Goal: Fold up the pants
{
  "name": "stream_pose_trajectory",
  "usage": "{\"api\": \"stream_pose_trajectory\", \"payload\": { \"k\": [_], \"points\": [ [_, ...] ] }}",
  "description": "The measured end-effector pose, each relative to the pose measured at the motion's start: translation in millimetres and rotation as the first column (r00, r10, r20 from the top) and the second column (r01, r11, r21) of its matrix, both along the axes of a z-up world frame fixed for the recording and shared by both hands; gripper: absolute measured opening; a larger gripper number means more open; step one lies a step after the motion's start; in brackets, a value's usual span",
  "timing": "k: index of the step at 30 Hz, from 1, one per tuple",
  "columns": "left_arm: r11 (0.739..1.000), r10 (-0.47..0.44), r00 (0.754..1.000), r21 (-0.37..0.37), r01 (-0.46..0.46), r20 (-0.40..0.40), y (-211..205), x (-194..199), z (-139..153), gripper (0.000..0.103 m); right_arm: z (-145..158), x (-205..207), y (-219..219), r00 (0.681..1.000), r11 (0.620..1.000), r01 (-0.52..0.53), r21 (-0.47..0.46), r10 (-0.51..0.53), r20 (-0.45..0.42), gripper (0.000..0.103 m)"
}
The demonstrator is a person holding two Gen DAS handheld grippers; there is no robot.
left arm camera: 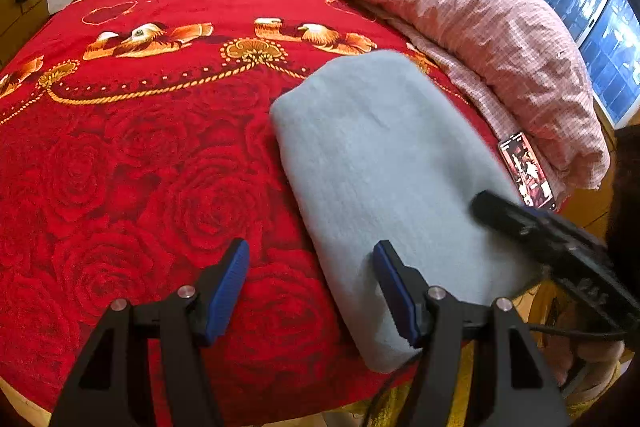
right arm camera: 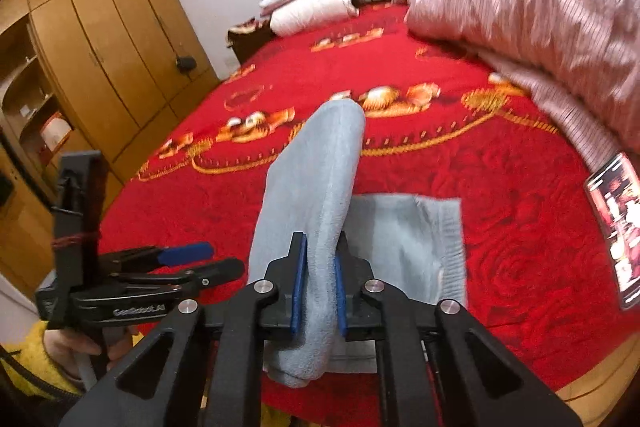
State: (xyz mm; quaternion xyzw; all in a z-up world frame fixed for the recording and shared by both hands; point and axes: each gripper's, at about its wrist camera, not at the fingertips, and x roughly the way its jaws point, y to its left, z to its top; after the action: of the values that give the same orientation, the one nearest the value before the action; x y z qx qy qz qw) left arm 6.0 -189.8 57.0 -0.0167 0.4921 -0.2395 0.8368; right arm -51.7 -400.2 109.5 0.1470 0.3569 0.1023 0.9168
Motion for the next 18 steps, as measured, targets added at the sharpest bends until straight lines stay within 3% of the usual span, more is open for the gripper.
{"api": "stream_pose_trajectory", "payload": {
  "k": [6,11,18],
  "points": [
    [0.999,-0.014,1.000,-0.030,0.015,0.022,-2.8,1.3,10.4,0.068,1.5,-6.1,-21.6,0.999,0.999,0.038,-0.021,-0.038,-0.018,0.014],
    [0.997,-0.063,0.998,-0.047,0.064,0.012,-19.1,5.9,11.4,0.068,-25.8,-4.2,-41.5,0.992,0.996,0.086,-0.001,-0.086,-0.094,0.014],
    [0.992,-0.120,0.993,-0.045,0.119,-0.018,-42.9,6.4,-1.6,0.068,-69.2,2.3,-52.8,0.983,0.994,0.090,-0.061,-0.099,-0.157,0.015]
  ]
}}
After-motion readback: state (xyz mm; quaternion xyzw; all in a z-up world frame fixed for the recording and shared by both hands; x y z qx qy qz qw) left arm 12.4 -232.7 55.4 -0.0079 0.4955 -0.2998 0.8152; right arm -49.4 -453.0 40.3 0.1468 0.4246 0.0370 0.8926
